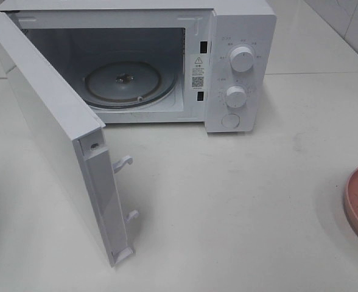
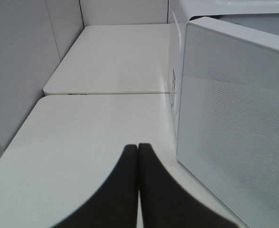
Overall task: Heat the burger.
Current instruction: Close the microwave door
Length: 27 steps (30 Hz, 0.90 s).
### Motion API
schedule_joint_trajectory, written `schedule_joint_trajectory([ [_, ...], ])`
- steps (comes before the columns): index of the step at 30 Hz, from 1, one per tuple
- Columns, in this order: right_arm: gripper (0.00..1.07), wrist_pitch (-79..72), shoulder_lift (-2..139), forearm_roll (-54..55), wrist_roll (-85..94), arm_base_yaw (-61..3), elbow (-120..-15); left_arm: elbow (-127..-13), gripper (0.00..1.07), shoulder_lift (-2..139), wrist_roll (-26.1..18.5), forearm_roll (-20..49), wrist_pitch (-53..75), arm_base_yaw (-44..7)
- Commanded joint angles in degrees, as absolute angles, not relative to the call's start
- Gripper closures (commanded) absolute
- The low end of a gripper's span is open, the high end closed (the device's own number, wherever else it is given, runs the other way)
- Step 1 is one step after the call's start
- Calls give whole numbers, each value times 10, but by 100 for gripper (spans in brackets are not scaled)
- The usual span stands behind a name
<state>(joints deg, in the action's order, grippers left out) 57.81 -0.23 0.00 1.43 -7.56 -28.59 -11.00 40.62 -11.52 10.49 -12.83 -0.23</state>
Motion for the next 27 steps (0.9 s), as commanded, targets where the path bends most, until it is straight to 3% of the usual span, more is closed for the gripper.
schedule_joint_trajectory([
  [1, 32, 571, -18, 0, 19, -73, -285, -98, 107, 438, -111, 70, -201, 0],
  [2, 32, 571, -18, 0, 19, -73, -285, -98, 107, 438, -111, 70, -201, 0],
  [7, 32, 571, -18, 0, 19, -73, -285, -98, 107, 529, 5, -32, -277, 0],
  [13, 32, 571, -18, 0, 19, -73, -285, -112, 107, 608, 85, -141, -355, 0],
  [20, 32, 571, -18, 0, 19, -73, -285, -117, 107, 685, 113, -190, -450, -2],
  [27, 32, 571, -18, 0, 19, -73, -285, -139, 107, 754, 95, -184, -480, -66],
])
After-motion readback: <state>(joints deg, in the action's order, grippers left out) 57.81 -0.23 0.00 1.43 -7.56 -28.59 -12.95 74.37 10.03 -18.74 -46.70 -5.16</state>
